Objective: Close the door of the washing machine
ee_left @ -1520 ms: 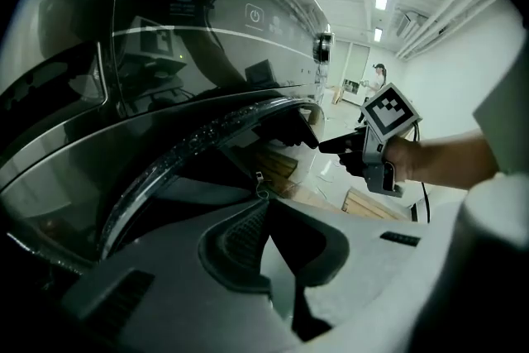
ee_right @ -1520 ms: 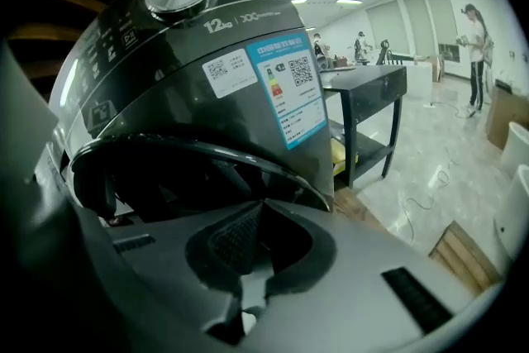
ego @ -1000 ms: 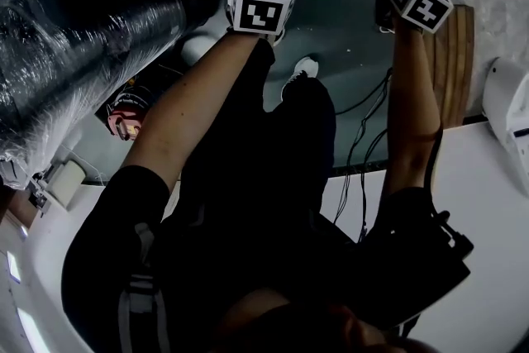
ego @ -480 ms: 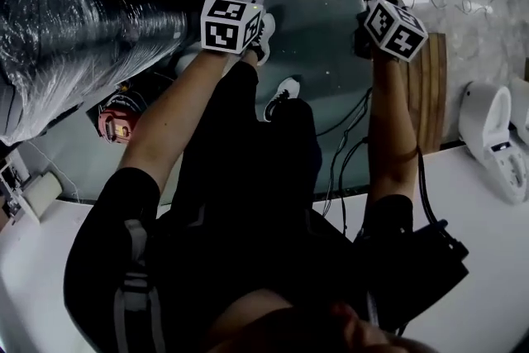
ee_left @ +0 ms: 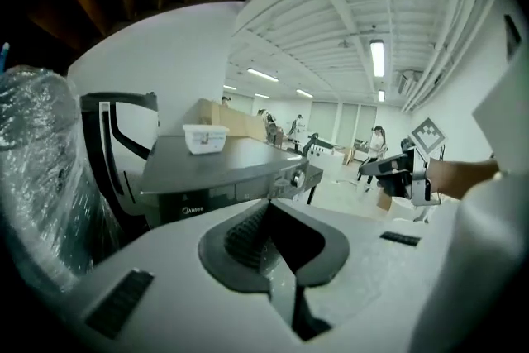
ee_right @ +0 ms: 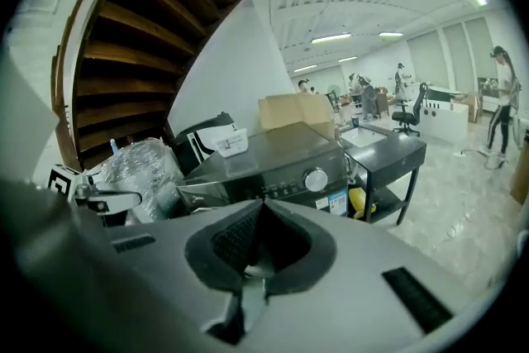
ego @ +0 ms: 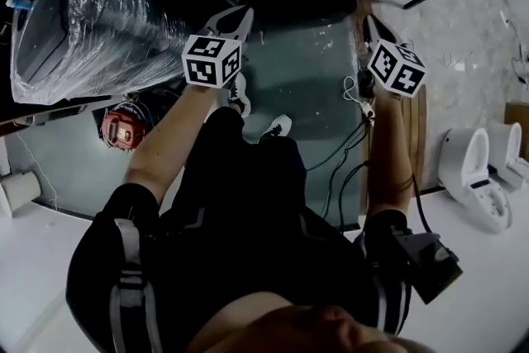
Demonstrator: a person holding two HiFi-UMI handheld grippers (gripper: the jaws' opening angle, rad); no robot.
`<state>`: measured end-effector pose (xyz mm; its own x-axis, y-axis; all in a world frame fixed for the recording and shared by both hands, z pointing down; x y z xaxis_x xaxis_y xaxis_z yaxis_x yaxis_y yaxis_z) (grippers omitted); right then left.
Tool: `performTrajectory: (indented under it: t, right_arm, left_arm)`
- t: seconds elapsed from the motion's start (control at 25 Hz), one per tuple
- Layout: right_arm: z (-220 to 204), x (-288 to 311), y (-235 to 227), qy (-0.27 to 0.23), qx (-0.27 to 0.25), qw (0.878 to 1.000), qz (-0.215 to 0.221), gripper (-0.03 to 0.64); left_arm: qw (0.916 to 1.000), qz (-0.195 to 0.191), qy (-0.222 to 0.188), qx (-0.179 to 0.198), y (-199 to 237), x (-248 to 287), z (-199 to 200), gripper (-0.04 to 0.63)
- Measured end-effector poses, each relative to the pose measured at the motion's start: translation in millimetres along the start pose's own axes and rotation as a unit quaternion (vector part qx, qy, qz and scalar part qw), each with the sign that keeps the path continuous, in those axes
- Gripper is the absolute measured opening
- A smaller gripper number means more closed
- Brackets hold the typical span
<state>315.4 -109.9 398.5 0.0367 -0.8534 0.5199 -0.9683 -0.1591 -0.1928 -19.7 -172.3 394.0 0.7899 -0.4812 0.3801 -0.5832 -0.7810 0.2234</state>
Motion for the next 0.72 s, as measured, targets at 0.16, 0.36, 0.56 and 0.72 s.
performTrajectory:
  t: [0.16, 0.36, 0.56, 0.72]
  right_arm:
    - [28.6, -34.3, 30.6, -0.028, -0.019, 0.999, 0.006, 0.003]
    - [68.6, -77.5, 73.5, -0.072, -0.04, 0.996, 0.019, 0.003]
    - [101.7, -110.7, 120.5, -0.115, -0.059, 0.991, 0.032, 0.003]
    - [122.9, -131.8, 156.5, -0.145, -0.066, 0.987, 0.034, 0.003]
  left_arm:
    - [0.9996, 0.003, -0.027, -0.002, -4.2, -44.0, 34.9, 0.003]
    - [0.9977, 0.001, -0.068, 0.002, -9.1, -95.2, 66.8, 0.003]
    - [0.9942, 0.008, -0.103, 0.03, 1.9, -148.4, 97.4, 0.003]
    - [0.9899, 0.007, -0.131, 0.052, 15.4, -191.1, 120.5, 0.003]
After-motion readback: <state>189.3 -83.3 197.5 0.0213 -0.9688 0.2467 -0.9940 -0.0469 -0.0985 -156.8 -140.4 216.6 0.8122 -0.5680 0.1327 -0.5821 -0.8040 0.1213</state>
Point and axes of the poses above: the fingertips, and each gripper's own axes: x forward along the fingers, y to its left, z out of its top, the point moved 9 cm from there along -x, backward along the fingers, and after that the axes turned 12 degrees about -z, right-handed, at the moved point
